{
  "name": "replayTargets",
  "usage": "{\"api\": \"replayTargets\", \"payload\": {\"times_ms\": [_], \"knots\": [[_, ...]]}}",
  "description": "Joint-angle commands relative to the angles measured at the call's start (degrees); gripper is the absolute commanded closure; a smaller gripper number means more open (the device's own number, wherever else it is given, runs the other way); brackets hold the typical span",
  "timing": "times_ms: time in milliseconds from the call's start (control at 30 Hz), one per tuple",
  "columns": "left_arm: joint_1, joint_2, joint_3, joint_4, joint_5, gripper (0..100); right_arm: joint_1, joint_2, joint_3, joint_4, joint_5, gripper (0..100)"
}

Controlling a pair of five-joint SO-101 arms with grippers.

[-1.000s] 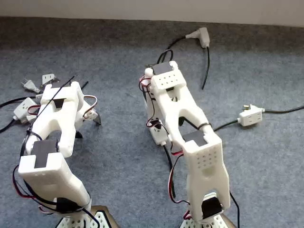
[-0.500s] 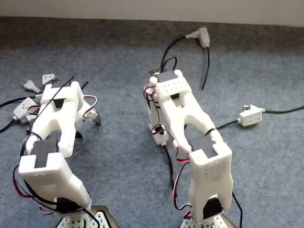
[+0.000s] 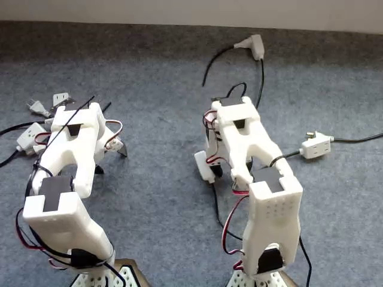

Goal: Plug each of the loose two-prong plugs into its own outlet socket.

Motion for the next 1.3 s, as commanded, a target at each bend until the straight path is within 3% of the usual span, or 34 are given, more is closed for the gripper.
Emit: {"api": "replayTargets", "payload": {"times_ms": [0,300,467,733,1267], "knots": [[0.92,-2.68,-0.40,-1.58,0.26,71,1.54,-1.63,-3.03,2.15,1.93,75.3],[0.92,-2.68,-0.40,-1.58,0.26,71,1.27,-1.63,-28.79,18.15,1.85,75.3],[0.92,-2.68,-0.48,-1.58,0.26,71,-1.54,-3.03,-33.98,18.15,1.58,75.3],[0.92,-2.68,-0.48,-1.58,0.26,71,-11.91,-7.87,-25.27,18.07,-0.62,75.3],[0.92,-2.68,-0.48,-1.58,0.26,71,-11.82,-11.30,-0.84,4.18,-3.25,75.3]]}}
